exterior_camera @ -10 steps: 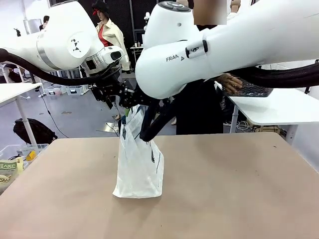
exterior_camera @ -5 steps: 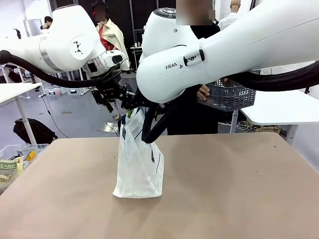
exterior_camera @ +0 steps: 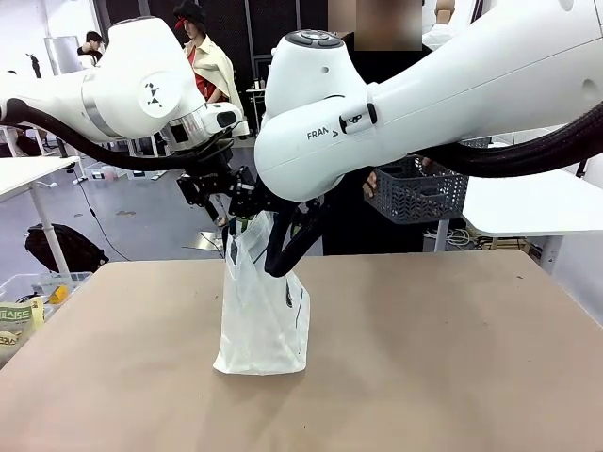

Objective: Transfer purchased items from the store into the shopping bag.
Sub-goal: Open the Reusable shopping bag in the center of the table.

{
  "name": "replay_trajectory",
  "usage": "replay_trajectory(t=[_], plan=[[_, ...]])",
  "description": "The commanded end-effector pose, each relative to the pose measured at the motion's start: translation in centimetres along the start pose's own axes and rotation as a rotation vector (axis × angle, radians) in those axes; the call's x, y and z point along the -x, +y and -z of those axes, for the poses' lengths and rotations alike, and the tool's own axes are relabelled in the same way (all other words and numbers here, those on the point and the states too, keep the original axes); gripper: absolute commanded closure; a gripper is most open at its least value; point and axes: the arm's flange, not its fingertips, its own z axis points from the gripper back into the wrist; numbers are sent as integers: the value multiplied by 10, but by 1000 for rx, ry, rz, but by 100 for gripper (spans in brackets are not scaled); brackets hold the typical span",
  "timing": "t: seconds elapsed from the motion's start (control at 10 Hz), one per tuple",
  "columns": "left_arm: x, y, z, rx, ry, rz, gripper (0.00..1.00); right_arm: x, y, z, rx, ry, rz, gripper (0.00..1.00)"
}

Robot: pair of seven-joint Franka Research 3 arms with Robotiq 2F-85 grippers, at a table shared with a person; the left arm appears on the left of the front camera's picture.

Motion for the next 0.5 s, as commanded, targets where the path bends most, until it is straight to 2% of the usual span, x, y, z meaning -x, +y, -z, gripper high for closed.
replay_trajectory(t=[0.0,0.2,0.3,0.4], plan=[[-2,0,-2,-28,16,17,57,-5,10,0,51,-27,2,43],[-4,0,4,-41,37,24,96,-7,7,1,54,-15,11,82],[-4,-1,4,-38,35,25,100,-7,6,0,57,-15,10,100],[-5,0,4,-35,32,22,100,-6,6,0,53,-9,11,100]])
